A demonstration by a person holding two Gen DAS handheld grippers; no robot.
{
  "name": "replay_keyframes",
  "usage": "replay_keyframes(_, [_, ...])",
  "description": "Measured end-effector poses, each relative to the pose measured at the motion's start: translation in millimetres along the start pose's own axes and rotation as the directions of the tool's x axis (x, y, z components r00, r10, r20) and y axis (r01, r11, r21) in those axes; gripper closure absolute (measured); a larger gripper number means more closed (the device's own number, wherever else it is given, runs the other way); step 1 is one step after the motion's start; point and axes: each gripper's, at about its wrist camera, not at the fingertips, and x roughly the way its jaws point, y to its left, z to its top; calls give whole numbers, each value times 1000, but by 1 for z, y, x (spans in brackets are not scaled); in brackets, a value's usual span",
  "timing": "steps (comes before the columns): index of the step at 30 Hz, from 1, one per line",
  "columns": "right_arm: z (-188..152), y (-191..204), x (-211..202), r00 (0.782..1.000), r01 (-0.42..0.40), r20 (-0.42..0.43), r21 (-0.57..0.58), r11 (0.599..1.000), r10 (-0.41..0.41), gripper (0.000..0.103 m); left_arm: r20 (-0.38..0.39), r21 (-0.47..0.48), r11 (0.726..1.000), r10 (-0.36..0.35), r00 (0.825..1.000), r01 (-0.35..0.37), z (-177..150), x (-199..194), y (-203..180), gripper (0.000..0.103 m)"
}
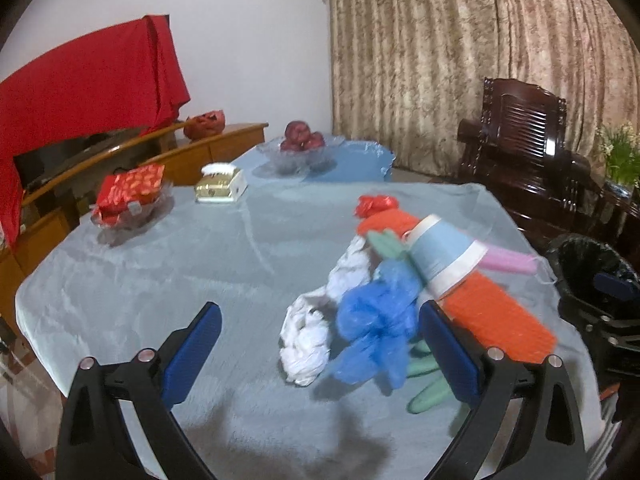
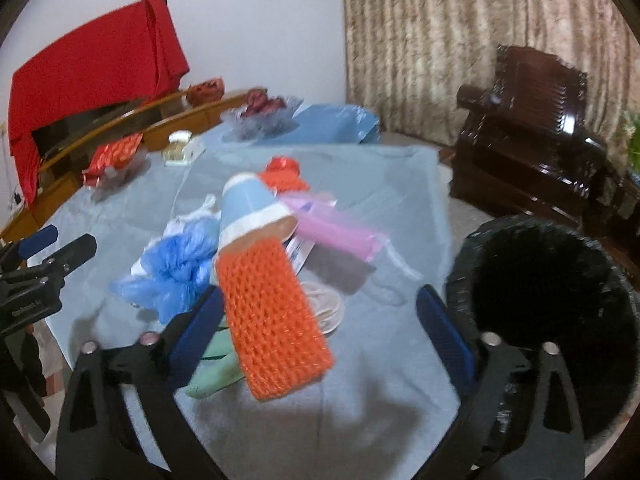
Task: Collect trash
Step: 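Grasp the orange mesh sleeve with right tool while left tool grasps blue plastic bag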
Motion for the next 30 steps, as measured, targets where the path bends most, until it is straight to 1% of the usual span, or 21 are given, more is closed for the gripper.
replay_keyframes(1, [-1,4,9,1000,-6,-22,-8,1000,6,21,-9,-8,1000,-4,1000,3,-2,4,3,6])
replay_keyframes(4, [-5,9,28,998,-4,-58,-32,999,2,23,-33,-32,999,-13,999,12,-9,14,8,7])
replay_keyframes(8, [-9,11,50,995,-7,-103,-42,999,3,29,-63,-36,999,-38,997,36,-16,28,7,13])
replay_keyframes(9, [-10,11,54,993,-10,-115,-42,999,6,32,-69,-36,998,-47,997,44,-18,30,7,14])
replay_keyframes(11, [-12,12,61,990,-22,-141,-54,998,15,41,-83,-33,998,-61,995,58,-20,36,4,17])
replay_keyframes(13, [-13,13,64,987,-56,-155,-61,997,46,55,-99,-28,997,-76,992,73,-22,40,2,20])
replay_keyframes(14, [-13,14,64,986,-72,-156,-65,995,61,59,-108,-26,996,-87,990,85,-23,44,0,22])
replay_keyframes(15, [-12,14,64,984,-90,-159,-68,994,78,69,-114,-24,995,-94,989,92,-23,46,-2,24])
replay_keyframes(16, [-11,14,63,982,-109,-163,-69,992,97,80,-118,-23,995,-101,988,99,-23,48,-3,25])
replay_keyframes(17, [-9,13,62,980,-126,-163,-67,990,114,87,-123,-22,994,-113,986,112,-23,51,-6,27])
replay_keyframes(18, [-8,13,59,980,-132,-159,-64,989,121,92,-125,-21,992,-123,985,121,-23,53,-8,30])
replay_keyframes(21, [-3,9,48,979,-163,-131,-46,986,156,92,-127,-8,990,-142,982,142,-20,59,-15,35])
replay_keyframes(23, [1,6,38,979,-176,-111,-36,984,171,92,-122,6,990,-140,983,142,-19,63,-20,36])
replay_keyframes(28, [4,2,26,983,-167,-88,-38,985,163,92,-132,30,990,-132,982,137,-12,80,-33,36])
replay_keyframes(29, [4,2,26,983,-165,-86,-39,986,161,92,-136,32,990,-134,982,139,-11,83,-35,38])
replay_keyframes(30, [4,1,25,984,-163,-86,-40,986,159,92,-142,37,990,-133,981,139,-11,86,-38,42])
